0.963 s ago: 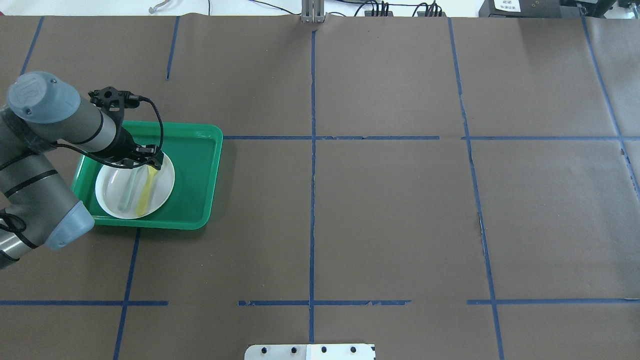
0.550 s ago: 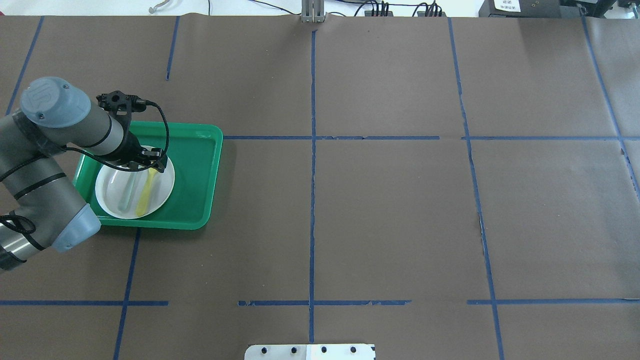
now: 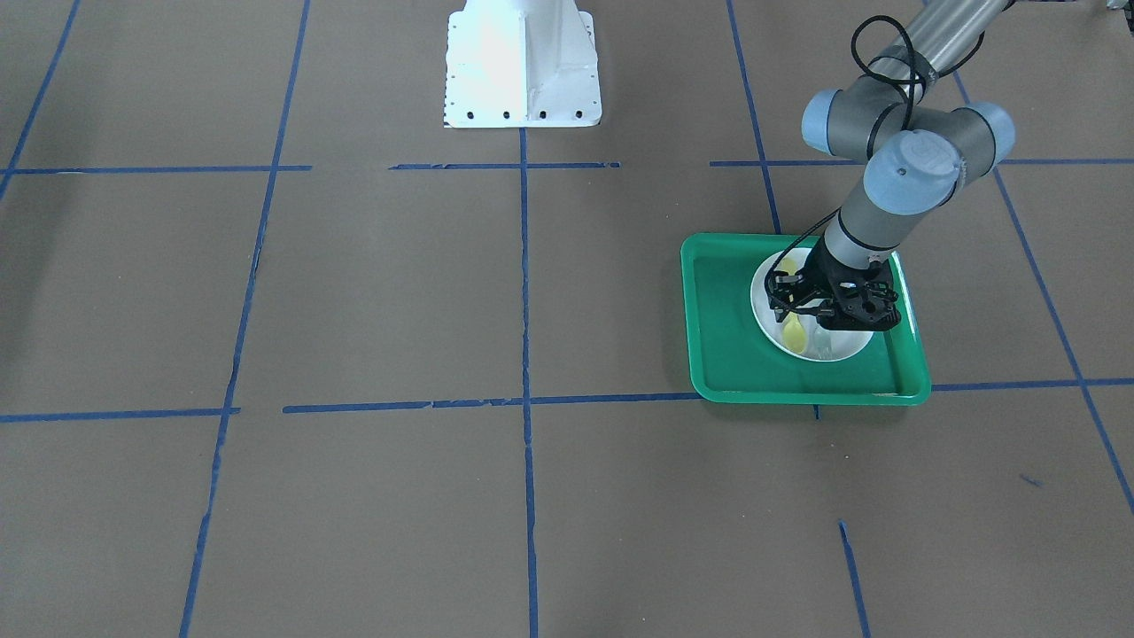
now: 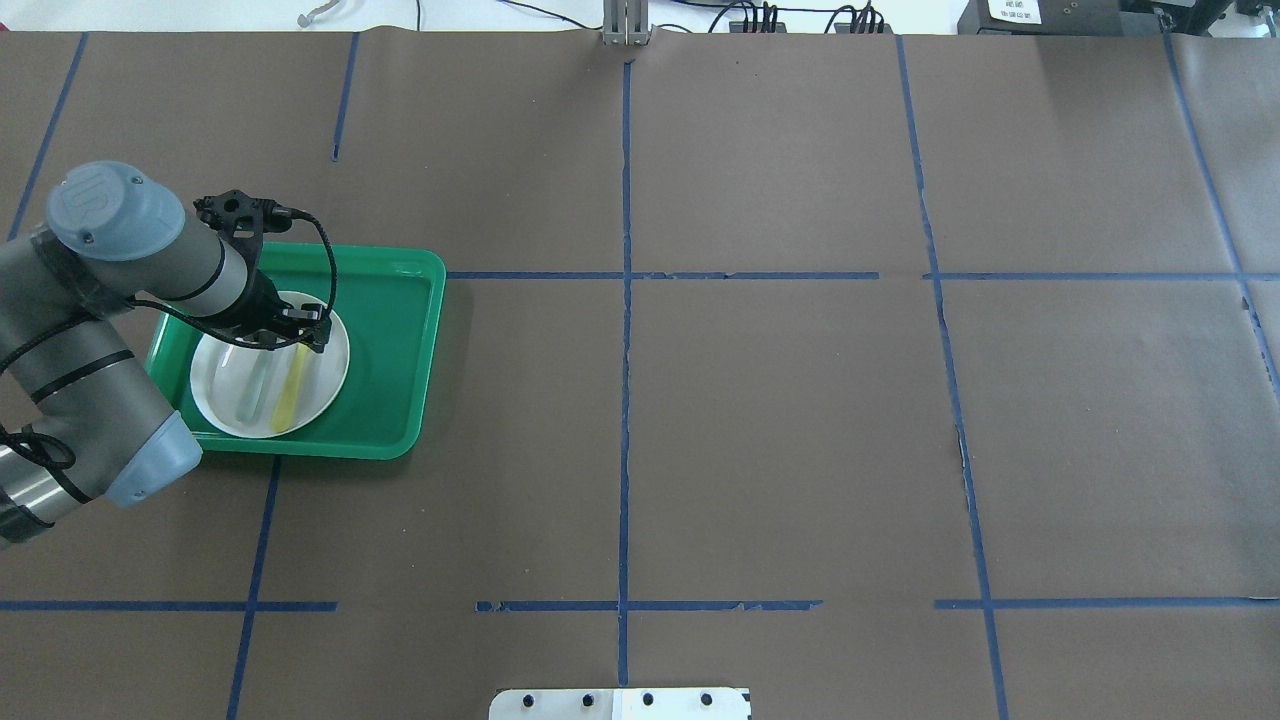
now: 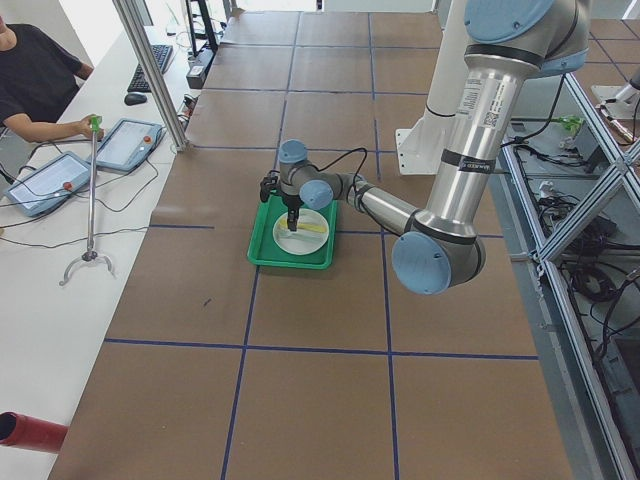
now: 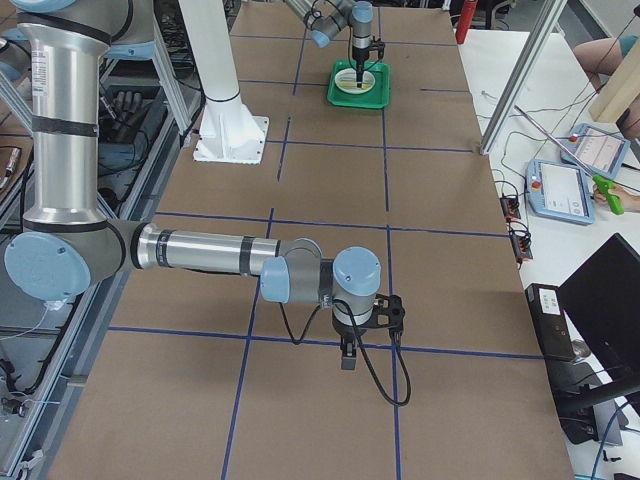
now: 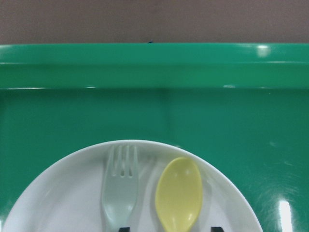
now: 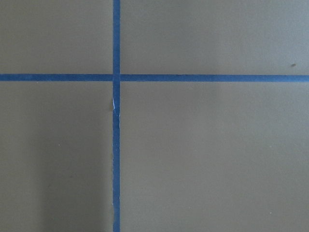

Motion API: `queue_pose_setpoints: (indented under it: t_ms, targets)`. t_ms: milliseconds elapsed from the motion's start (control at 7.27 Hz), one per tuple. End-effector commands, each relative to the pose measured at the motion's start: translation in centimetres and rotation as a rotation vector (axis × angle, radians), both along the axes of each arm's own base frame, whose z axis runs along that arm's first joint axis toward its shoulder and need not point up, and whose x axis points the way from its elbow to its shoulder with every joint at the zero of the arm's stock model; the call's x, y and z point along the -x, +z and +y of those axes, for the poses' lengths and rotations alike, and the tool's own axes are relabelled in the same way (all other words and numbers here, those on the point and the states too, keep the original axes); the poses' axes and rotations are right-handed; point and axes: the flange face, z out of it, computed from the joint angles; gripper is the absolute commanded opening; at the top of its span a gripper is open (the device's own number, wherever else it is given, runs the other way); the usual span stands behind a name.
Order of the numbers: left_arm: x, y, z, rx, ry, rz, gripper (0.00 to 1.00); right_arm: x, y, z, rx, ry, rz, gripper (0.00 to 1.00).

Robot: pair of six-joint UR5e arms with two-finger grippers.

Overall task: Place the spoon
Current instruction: 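Lower the left gripper and close it on the yellow spoon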

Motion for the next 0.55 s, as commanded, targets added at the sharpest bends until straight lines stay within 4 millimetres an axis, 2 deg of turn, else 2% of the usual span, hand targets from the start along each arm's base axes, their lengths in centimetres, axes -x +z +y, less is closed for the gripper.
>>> queue_pose_setpoints:
  t_ms: [0, 412]
  targets:
    - [-0.4, -0.05, 0.24, 0.001, 0.008, 0.002, 0.62, 0.0, 0.0, 0.0, 0.0, 0.0, 0.0, 1.0]
    - [-0.94, 0.29, 0.64, 0.007, 0.019, -0.004, 0.6, 0.0, 0.01, 0.01, 0.001, 0.0, 0.0, 1.0]
